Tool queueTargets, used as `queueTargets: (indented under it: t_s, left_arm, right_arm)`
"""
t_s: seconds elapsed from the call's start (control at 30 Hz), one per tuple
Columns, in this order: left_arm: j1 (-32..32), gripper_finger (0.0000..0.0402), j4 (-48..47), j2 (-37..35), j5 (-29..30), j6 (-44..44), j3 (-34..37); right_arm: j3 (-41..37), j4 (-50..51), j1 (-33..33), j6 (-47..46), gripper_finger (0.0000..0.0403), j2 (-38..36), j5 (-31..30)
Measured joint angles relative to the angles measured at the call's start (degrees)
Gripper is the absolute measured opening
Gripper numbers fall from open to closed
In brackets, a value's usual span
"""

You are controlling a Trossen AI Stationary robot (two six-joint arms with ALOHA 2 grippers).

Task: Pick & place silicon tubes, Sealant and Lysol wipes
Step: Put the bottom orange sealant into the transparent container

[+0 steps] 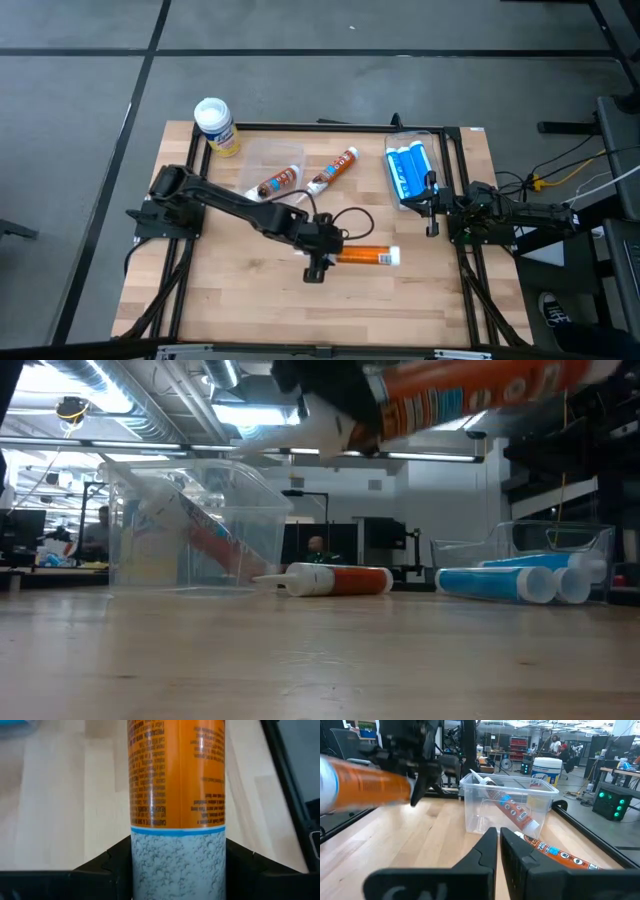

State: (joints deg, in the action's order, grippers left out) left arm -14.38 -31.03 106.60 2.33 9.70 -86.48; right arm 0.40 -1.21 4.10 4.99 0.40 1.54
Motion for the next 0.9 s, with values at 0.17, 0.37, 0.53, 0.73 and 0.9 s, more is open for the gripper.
queueTargets:
  t_s: [0.17, 0.37, 0.53, 0.73, 0.9]
  left_arm:
    - [-0.90, 0.0209, 0.01, -3.17, 1.84, 0.00, 0.00]
    - [-1.60, 0.0209, -0.62, -6.94, 4.04, 0.05, -0.02]
    - [-1.85, 0.0209, -3.37, -10.24, 6.36, 3.51, -0.02]
    - [-3.07, 0.0209, -9.76, -14.75, 11.71, 5.16, -0.02]
    - [-4.99, 0.0209, -15.34, -17.56, 15.46, 7.39, -0.02]
  right_arm:
    - [0.00, 0.00, -0.02, 0.00, 0.0025, -0.02, 0.00]
    - [0.00, 0.00, 0.00, 0.00, 0.0025, -0.02, 0.00]
    - [0.00, 0.00, -0.02, 0.00, 0.0025, -0.02, 0.00]
    - [0.00, 0.00, -0.01, 0.00, 0.0025, -0.01, 0.00]
    - [0.00, 0.00, -0.02, 0.00, 0.0025, -0.02, 0.00]
